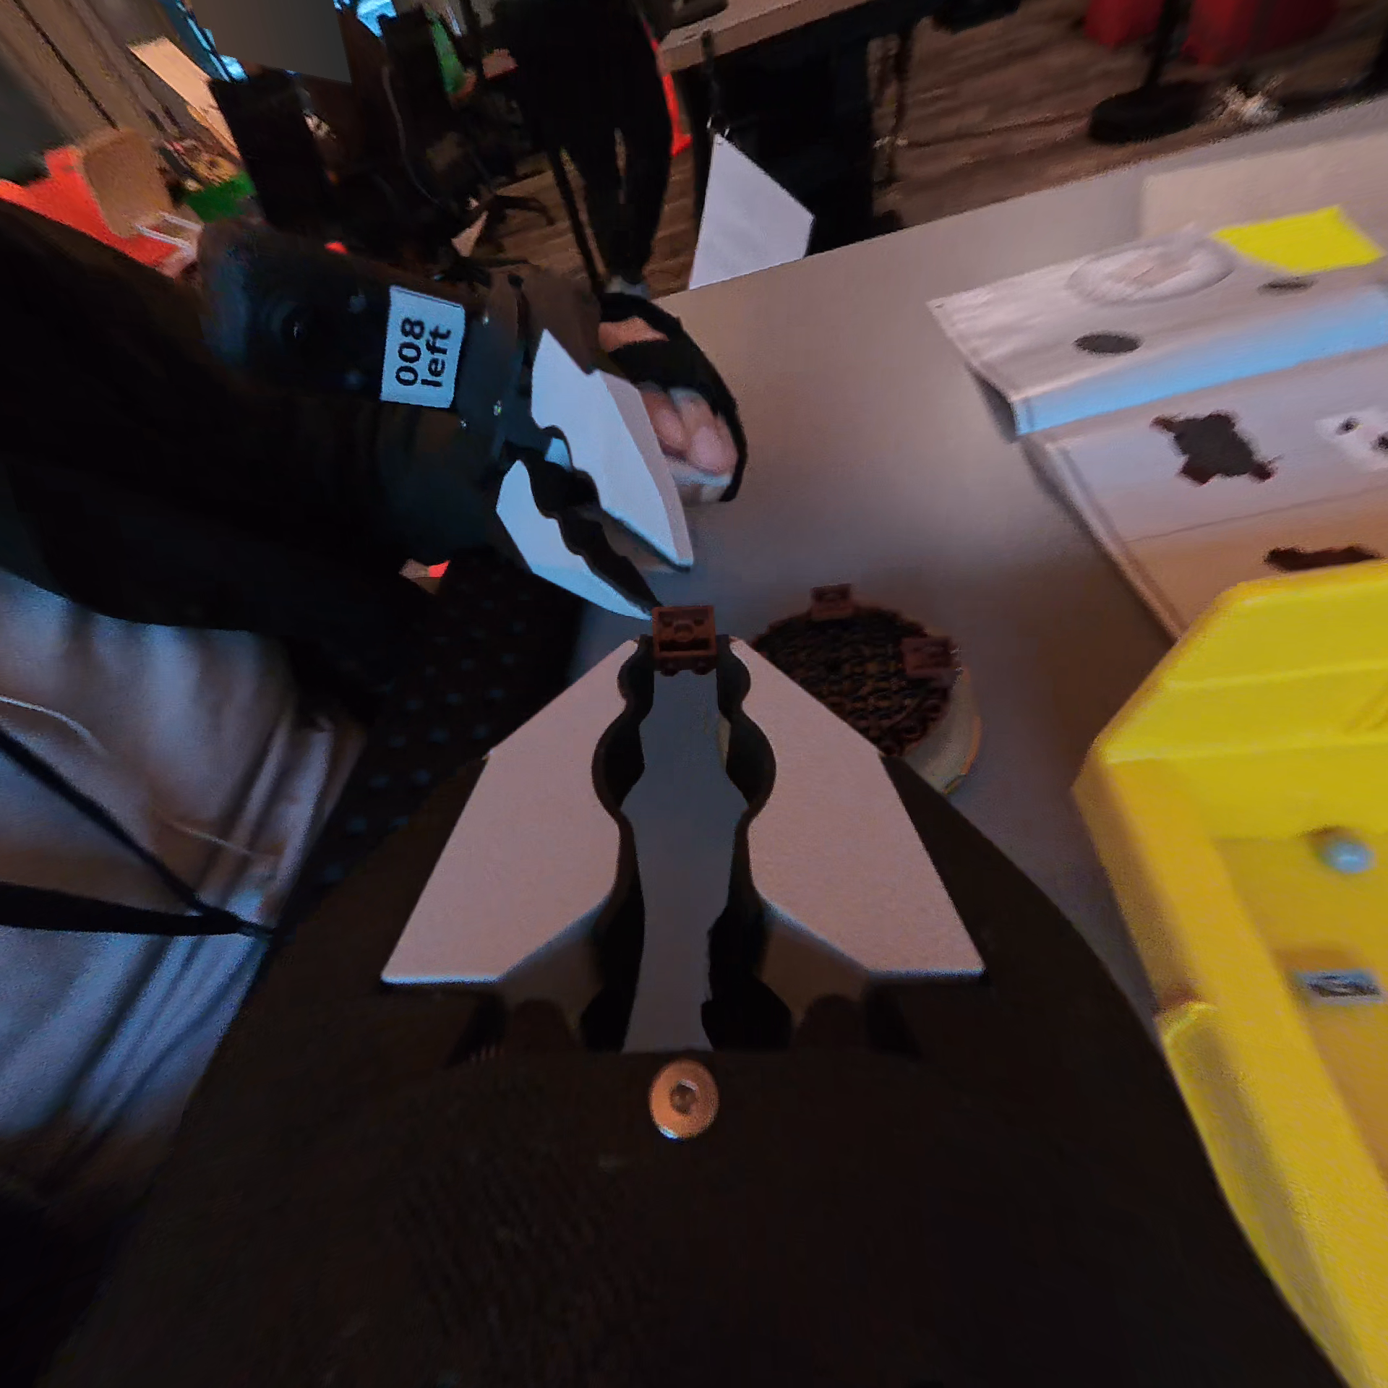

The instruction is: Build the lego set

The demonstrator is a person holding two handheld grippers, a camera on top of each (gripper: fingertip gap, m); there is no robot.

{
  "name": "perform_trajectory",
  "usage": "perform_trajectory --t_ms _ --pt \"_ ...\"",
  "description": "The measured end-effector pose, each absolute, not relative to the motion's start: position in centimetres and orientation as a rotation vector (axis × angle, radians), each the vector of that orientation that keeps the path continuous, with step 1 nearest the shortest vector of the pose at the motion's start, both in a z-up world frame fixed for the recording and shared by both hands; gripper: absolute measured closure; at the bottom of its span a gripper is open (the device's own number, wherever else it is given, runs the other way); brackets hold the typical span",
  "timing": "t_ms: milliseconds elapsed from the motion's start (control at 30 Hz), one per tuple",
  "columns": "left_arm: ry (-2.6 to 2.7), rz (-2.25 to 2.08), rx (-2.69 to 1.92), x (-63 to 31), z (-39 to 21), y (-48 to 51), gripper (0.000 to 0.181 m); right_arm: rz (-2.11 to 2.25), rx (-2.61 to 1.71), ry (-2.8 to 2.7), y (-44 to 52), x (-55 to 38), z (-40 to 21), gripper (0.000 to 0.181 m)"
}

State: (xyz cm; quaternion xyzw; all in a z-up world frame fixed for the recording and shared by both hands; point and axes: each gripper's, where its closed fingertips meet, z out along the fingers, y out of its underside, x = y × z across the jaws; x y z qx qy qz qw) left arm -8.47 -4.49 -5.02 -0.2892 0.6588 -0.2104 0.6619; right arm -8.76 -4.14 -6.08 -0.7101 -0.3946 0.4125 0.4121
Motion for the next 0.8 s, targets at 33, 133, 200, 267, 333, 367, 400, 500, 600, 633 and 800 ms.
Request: perform_trajectory --t_ms 33,133,200,267,333,367,400,500,600,633,800 --pt "1.496 -0.444 -0.641 -8.4 -5.1 -4.5 0.164 1.06 -1.807 -0.995 -4.2 -8.7 -6.4 0.167" --pt "1.552 -0.387 -0.593 -8.2 -6.2 -5.0 0.169 1.074 -1.829 -1.006 -4.4 -8.6 -6.9 0.167" --pt "1.571 -0.342 -0.573 -8.1 -6.7 -4.9 0.169 1.06 -1.849 -1.017 -4.4 -8.5 -7.3 0.167" --pt "1.585 -0.324 -0.563 -8.1 -6.9 -5.0 0.168 1.04 -1.856 -1.036 -4.4 -8.5 -7.6 0.167" --pt "1.6 -0.283 -0.535 -8.1 -7.2 -5.0 0.168 1.003 -1.845 -1.068 -4.4 -8.5 -7.8 0.167" --pt "1.615 -0.245 -0.509 -8.1 -7.4 -5.1 0.168 0.971 -1.841 -1.092 -4.4 -8.4 -8.0 0.167" --pt "1.633 -0.184 -0.472 -8.1 -7.8 -5.1 0.168 0.933 -1.839 -1.121 -4.5 -8.4 -8.3 0.167" --pt "1.69 0.013 -0.379 -8.0 -9.3 -4.7 0.161 0.825 -1.85 -1.201 -4.5 -8.2 -9.5 0.167" --pt "1.698 0.062 -0.38 -7.9 -9.7 -4.3 0.16 0.84 -1.846 -1.208 -4.6 -8.4 -9.5 0.167" --pt "1.688 0.04 -0.383 -7.9 -9.5 -4.5 0.162 0.839 -1.843 -1.209 -4.6 -8.4 -9.4 0.167" --pt "1.687 0.033 -0.342 -7.7 -9.4 -5.3 0.172 0.846 -1.828 -1.224 -4.9 -8.7 -9.3 0.167"
